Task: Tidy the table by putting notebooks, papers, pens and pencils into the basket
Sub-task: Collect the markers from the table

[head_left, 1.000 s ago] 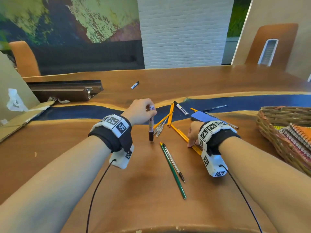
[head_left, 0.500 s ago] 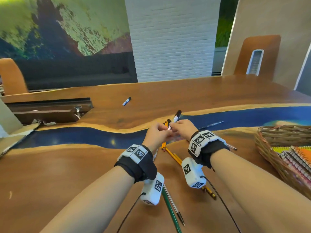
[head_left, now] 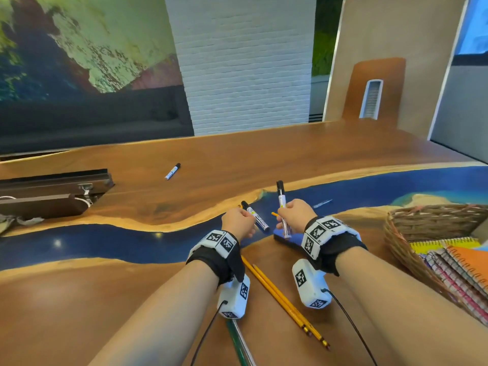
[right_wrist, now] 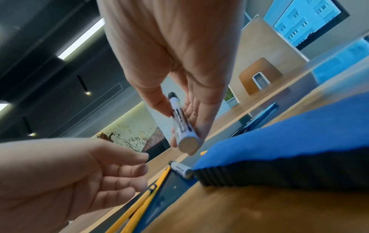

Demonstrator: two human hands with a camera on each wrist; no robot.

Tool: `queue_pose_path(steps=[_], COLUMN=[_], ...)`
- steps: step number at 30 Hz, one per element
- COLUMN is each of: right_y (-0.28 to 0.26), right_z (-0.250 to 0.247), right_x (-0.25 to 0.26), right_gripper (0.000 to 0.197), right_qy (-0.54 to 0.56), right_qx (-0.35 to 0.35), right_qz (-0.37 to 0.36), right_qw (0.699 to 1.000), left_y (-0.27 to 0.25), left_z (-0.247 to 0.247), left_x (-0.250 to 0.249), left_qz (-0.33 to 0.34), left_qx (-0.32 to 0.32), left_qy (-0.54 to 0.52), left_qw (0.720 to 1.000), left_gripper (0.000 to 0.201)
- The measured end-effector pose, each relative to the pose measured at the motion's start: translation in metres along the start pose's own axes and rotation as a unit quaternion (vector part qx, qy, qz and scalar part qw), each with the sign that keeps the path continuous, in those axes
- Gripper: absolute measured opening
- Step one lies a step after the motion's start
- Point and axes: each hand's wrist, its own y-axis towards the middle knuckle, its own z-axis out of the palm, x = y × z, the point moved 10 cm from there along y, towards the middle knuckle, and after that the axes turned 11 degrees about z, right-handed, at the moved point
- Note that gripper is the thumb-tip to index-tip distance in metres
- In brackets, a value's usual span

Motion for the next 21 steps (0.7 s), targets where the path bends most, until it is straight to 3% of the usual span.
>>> queue_pose_path(steps=[3,7,11,16,21], right_y=[-0.002,-0.006,-0.017,-0.035,-0.056], right_z=[-0.016,-0.048,-0.085,-0.148,-0.225], right_x=[-0.004,-0.005,-0.001,-0.003,-0.019], right_gripper=[0.001,0.02,0.02,0.011,0.026], right_qy=[0.017,-0.01,-0.013,-0.08,-0.187], right_qx=[0.015,-0.014,-0.038,-0.063,-0.11], right_qz=[-0.007,-0.025,-0.034,-0.026,-0.018], right_qw=[1.0,1.0,0.999,0.994,0.976], left_y=[0.01,0.013,0.014,0.008,-0.016], left_z=[0.021,0.054,0.08,0.117,0.171], left_x=[-0.021,-0.077,-0.116,-0.15,-0.169], left_qz=[0.035,0.095,0.129,0.148,0.153], left_qx=[0.017,0.039,0.062,0.104,0.196], left_qy=[-0.065,-0.149,-0.171,-0.219,-0.228], left_qw=[0.997,0.983,0.975,0.959,0.941], left_gripper=[0.02,0.031,0.038,0.026,0.022])
